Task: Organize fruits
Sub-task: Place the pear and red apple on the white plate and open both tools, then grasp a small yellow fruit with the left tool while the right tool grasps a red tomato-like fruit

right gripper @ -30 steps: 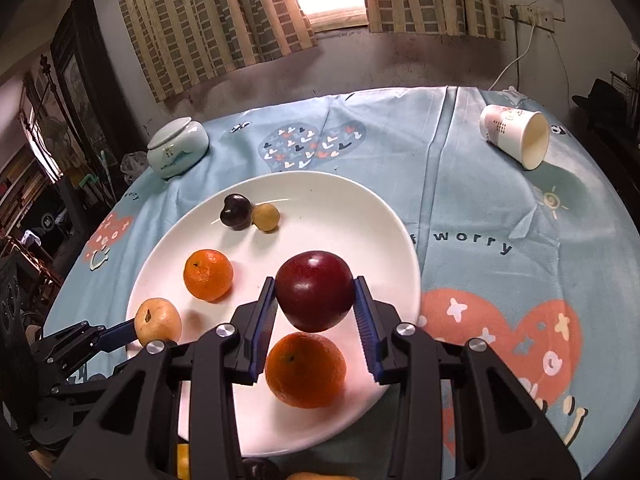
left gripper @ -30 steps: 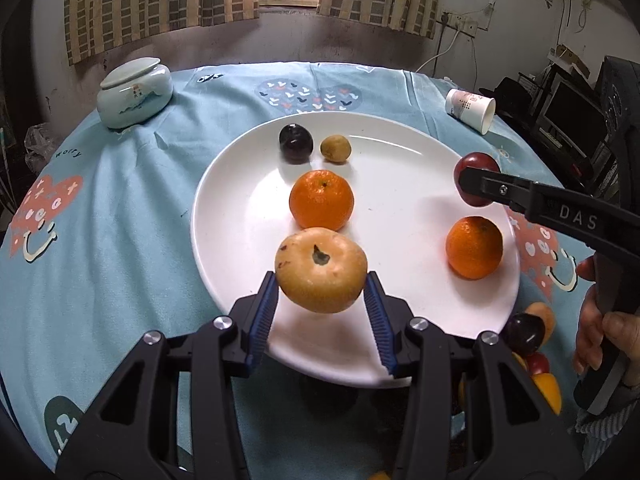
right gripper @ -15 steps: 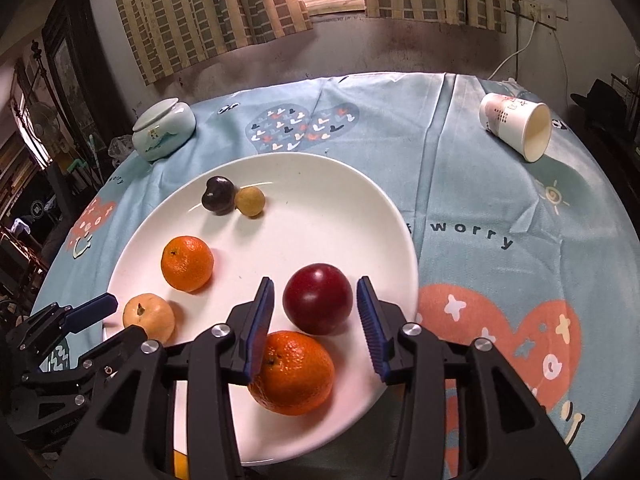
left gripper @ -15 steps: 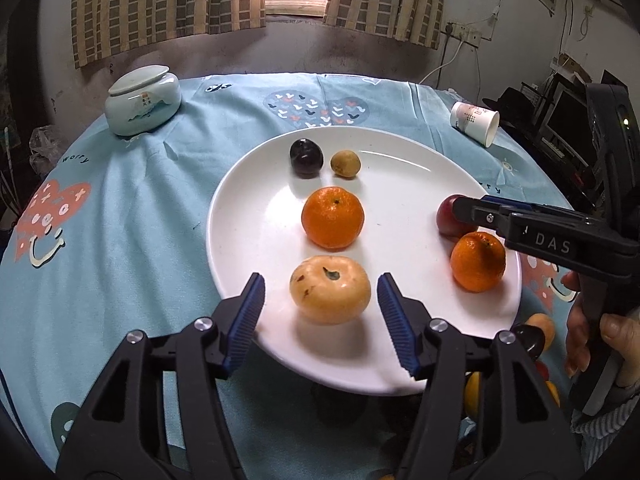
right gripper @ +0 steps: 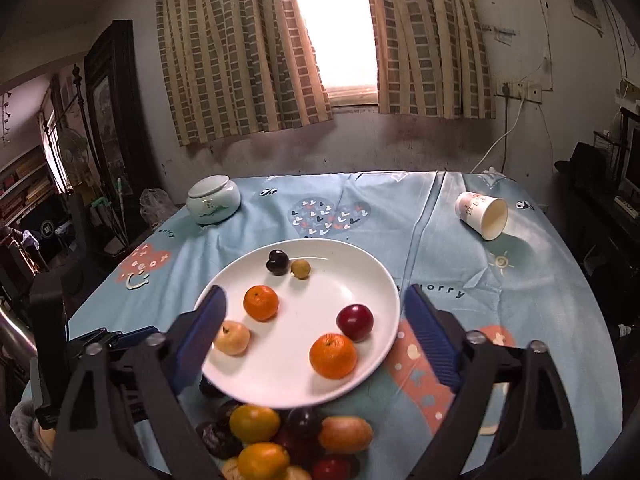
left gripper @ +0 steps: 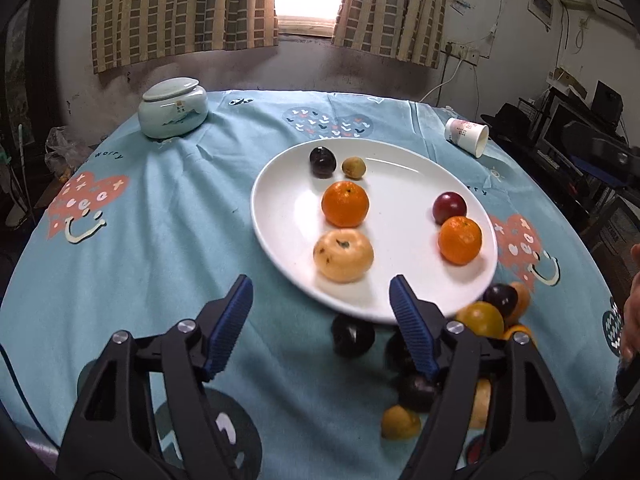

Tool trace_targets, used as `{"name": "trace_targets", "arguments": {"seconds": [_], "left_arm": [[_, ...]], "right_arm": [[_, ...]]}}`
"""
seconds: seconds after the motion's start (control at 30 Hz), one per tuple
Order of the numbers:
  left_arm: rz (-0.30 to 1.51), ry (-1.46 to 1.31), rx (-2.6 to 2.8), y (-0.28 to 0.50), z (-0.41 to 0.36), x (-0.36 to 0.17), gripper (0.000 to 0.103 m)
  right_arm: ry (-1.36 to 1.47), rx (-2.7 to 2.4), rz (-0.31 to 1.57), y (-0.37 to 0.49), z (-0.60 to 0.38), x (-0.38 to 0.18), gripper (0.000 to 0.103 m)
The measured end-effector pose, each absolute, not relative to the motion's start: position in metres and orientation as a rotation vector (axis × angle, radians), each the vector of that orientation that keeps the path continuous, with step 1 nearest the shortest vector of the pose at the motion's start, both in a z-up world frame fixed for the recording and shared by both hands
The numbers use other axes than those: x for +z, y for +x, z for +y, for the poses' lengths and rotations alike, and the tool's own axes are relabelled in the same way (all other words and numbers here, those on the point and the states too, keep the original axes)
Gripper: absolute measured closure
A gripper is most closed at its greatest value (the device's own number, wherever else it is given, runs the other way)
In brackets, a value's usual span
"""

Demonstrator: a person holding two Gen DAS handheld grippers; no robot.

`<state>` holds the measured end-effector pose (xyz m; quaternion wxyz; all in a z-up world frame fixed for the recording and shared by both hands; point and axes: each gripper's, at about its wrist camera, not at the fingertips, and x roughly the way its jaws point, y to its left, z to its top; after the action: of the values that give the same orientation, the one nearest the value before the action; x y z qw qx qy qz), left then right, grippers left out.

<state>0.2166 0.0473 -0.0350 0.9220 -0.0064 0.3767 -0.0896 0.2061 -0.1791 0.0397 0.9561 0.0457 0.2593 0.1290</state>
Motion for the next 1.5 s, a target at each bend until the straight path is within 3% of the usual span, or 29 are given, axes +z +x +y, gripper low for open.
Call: {"name": "trace_targets", "arguments": {"seconds": [0.1, 0.3, 0.57, 0.67, 0.8, 1.03, 1.1, 1.23, 1.4, 1.5], "left_arm": [[0.786, 0.032, -0.201, 0.189, 0.042, -0.046, 0.023], [0.817, 0.125, -0.22, 0.157, 0.03, -0.066, 0.023], [0.854, 0.162, -0.285, 0.156, 0.017, -0.078, 0.026], [0.852, 0.172, -0.313, 0.156, 0.012, -0.079, 0.033], [0.884, 0.16, -0.395, 0.158, 0.006, -0.085, 0.064], [0.892, 0.145, -0.407, 0.162, 0.005, -0.087, 0.077], [0.878, 0.153, -0.38, 0.161, 0.007, -0.085, 0.077], [0.848, 0.138, -0.336, 0.16, 0.016, -0.078, 0.077], [0.839, 0.117, -0.312, 0.161, 0.024, -0.073, 0.077], [0.833, 0.105, -0.305, 0.161, 0.028, -0.071, 0.077]], "right_arm": [[0.126, 0.246, 0.484, 0.16, -0.189, 0.023, 0.001], [0.184, 0.272, 0.575, 0.113, -0.2, -0.025, 0.001], [0.186, 0.311, 0.659, 0.104, -0.19, -0.045, 0.001], [0.191, 0.317, 0.67, 0.103, -0.19, -0.047, 0.001], [0.157, 0.322, 0.693, 0.101, -0.182, -0.05, 0.001], [0.076, 0.35, 0.708, 0.092, -0.162, -0.058, 0.001], [0.056, 0.364, 0.707, 0.09, -0.158, -0.058, 0.004], [0.052, 0.395, 0.752, 0.092, -0.151, -0.063, 0.022], [0.009, 0.428, 0.818, 0.094, -0.133, -0.069, 0.026], [-0.01, 0.466, 0.873, 0.099, -0.118, -0.077, 0.04]]}}
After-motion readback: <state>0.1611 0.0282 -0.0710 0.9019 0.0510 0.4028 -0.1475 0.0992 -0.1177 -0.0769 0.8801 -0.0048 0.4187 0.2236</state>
